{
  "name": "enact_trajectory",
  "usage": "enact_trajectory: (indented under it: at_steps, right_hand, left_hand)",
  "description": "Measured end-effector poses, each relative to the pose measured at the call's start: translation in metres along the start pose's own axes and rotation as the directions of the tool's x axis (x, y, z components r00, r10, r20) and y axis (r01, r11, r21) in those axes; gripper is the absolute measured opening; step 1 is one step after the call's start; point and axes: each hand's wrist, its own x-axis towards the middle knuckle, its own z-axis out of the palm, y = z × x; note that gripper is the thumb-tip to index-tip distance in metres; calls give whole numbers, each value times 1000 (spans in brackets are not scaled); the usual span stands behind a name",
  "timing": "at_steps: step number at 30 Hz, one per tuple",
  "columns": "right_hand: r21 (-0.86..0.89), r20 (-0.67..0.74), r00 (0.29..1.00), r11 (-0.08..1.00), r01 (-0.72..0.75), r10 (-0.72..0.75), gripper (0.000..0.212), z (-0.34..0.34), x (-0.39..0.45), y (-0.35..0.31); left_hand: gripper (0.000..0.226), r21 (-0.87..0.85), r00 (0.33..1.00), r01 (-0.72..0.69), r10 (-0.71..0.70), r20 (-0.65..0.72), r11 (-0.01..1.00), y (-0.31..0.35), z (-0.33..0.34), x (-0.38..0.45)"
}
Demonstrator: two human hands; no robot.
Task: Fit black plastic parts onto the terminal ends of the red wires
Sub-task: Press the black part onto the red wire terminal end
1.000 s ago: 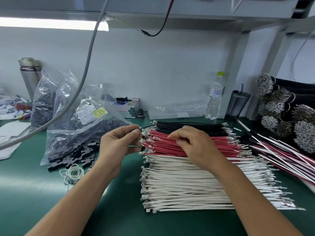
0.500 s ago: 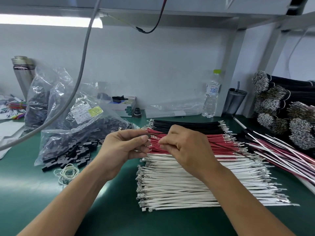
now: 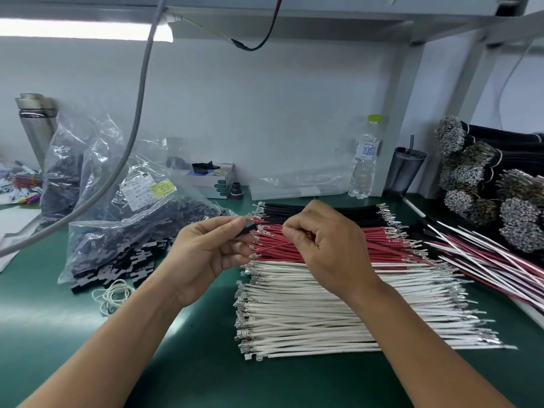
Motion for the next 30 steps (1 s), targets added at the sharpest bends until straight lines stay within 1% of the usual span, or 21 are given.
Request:
enact_trajectory:
  at_steps: [3,9,13,17,19,23,27,30]
  right_hand:
    - [15,-3,1000,1000,5,-5,9,1,-1,1]
    - [64,-76,996,997,48,-43,6,1,-2,1]
    - [32,-114,988,994,103,-99,4,2,-2,1]
    - [30,-155,979,990,138,-131,5,0,-2,0]
    - [31,-156,978,989,146,-139,5,1,-3,0]
    - [84,-159,981,988,128,-113,6,1,-3,1]
    - [56,-158,979,989,138,-128,5,4,-4,-1]
    - [69,-153,979,987,144,-132,5,5,-3,0]
  left_hand:
    - [29,2,1000,11,-11,18,1000,0,-1,0]
    - [25,-8,999,20,-19,50,1000,1,-2,0]
    - [30,-6,997,30,-30,69,1000,3,-2,-1]
    - [28,-26,995,53,-50,86,998,3,-2,-1]
    - [27,-42,994,58,-54,93,997,4,-3,-1]
    - [22,-70,994,74,-68,82,995,5,-4,0]
    - [20,-62,993,84,-79,84,995,5,-4,-1]
    - [20,-53,992,91,-86,88,994,5,-2,-1]
